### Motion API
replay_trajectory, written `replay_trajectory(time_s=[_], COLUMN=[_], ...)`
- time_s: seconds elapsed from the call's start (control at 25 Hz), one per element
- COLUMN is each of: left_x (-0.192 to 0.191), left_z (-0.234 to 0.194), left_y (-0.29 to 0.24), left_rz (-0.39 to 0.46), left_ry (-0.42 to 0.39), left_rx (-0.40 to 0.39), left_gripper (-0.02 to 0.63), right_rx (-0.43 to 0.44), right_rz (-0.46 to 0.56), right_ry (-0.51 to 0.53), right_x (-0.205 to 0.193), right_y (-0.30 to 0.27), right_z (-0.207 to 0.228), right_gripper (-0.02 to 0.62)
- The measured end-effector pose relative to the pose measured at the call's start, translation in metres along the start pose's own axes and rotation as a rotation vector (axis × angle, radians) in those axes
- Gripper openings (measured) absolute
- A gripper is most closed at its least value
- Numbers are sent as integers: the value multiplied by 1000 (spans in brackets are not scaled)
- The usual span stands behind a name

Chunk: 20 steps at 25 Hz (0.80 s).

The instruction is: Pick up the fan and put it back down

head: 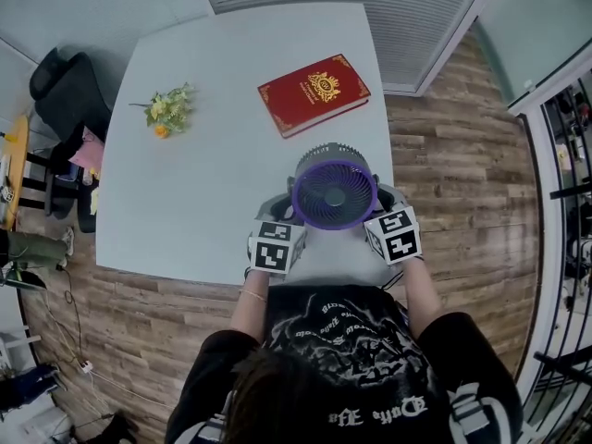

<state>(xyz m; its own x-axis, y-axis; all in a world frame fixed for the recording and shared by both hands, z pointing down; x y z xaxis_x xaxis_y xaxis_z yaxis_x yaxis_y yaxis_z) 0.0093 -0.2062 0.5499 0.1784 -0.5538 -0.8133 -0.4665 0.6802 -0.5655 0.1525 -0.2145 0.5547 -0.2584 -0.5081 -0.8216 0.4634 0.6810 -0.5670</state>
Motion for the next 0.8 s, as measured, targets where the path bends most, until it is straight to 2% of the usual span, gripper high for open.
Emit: replay_trajectory(time_s=[0.64,0.8], left_x=[-14,-17], left_z=[-18,-22], left_y=[-40,-52], left_rz=[-58,-73], left_ry=[8,-23], left_rx=[29,24], left_gripper=[72,74], right_rx=[25,21], right_rz=[-30,-37], right_ry=[-37,-51], right_x=[-13,-17], right_y=[-41,-51], right_z=[19,25], right_gripper=[150,147])
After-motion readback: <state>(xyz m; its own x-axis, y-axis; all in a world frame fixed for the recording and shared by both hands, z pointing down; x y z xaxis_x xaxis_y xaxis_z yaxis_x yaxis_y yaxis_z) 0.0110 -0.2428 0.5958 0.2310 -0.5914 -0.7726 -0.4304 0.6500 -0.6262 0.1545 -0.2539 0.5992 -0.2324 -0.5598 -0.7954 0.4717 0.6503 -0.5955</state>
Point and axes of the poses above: the fingertips, and each gripper's own axes: y backward along the fingers, z to its right, x out of its top, the point moved 1 cm from there along y, backward along the fingers, and after that the axes turned 6 degrees about z, right-handed, at the moved point
